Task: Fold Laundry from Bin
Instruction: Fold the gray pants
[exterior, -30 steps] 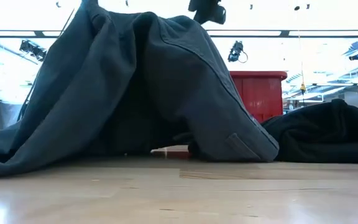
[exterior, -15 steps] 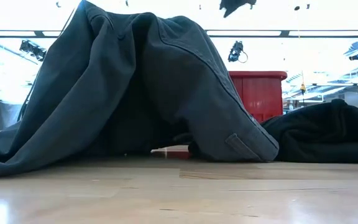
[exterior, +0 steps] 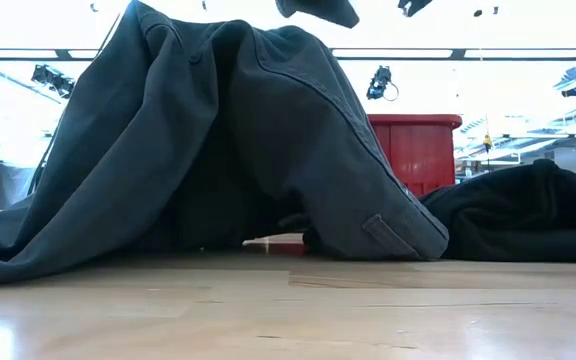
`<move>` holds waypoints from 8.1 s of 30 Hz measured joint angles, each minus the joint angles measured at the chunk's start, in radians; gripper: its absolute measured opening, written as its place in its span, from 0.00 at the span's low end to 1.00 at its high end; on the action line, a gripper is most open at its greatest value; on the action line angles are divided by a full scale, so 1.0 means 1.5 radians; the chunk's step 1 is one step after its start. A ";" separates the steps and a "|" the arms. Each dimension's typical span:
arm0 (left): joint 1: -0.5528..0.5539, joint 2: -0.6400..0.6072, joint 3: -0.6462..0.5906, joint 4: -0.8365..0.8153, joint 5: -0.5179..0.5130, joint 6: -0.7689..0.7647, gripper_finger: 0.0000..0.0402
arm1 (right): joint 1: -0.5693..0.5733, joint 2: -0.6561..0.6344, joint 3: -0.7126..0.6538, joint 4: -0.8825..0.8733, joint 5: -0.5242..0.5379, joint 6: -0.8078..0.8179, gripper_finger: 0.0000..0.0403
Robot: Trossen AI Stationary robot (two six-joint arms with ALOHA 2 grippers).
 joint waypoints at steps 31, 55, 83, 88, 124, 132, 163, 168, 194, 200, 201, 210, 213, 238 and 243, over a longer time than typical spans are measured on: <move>-0.019 0.128 -0.001 -0.241 -0.268 0.073 0.13 | 0.097 -0.211 -0.438 0.267 -0.136 0.241 0.47; -0.085 -0.385 -0.002 -0.066 -0.189 -0.175 0.05 | 0.263 -0.190 -0.438 0.593 -0.085 -0.075 0.47; -0.142 -0.385 -0.002 0.076 -0.097 -0.188 0.06 | 0.281 -0.001 -0.439 0.809 -0.273 -0.104 0.64; -0.142 -0.385 -0.002 0.072 -0.101 -0.188 0.06 | 0.288 -0.007 -0.439 0.887 -0.219 -0.111 0.73; -0.137 -0.394 -0.050 0.114 -0.191 -0.207 0.06 | 0.344 -0.112 -0.439 0.709 -0.148 -0.127 0.74; -0.103 -0.389 -0.050 0.115 -0.209 -0.208 0.06 | 0.341 -0.141 -0.439 0.727 -0.154 -0.164 0.97; -0.035 -0.349 -0.050 0.283 -0.401 -0.232 0.06 | 0.426 -0.067 -0.440 0.728 0.246 -0.195 0.87; -0.035 -0.349 -0.050 0.289 -0.375 -0.234 0.06 | 0.415 -0.070 -0.440 0.728 0.337 -0.202 0.86; -0.036 -0.349 -0.050 0.294 -0.224 -0.223 0.06 | 0.436 -0.086 -0.439 0.749 0.442 -0.352 0.86; -0.049 -0.349 -0.050 0.294 -0.202 -0.226 0.06 | 0.433 -0.090 -0.439 0.749 0.451 -0.356 0.86; -0.053 -0.349 -0.050 0.292 -0.199 -0.226 0.06 | 0.433 -0.092 -0.439 0.749 0.449 -0.356 0.86; -0.072 -0.349 -0.050 0.288 -0.147 -0.225 0.06 | 0.432 -0.095 -0.439 0.749 0.360 -0.360 0.86; -0.072 -0.349 -0.050 0.289 -0.146 -0.226 0.06 | 0.426 -0.095 -0.439 0.749 0.339 -0.360 0.86; -0.071 -0.321 -0.049 0.123 -0.156 -0.271 0.06 | 0.425 -0.114 -0.426 0.603 0.167 -0.271 0.08; -0.056 -0.276 -0.048 0.008 -0.167 -0.273 0.06 | 0.387 -0.115 -0.390 0.467 -0.026 -0.131 0.06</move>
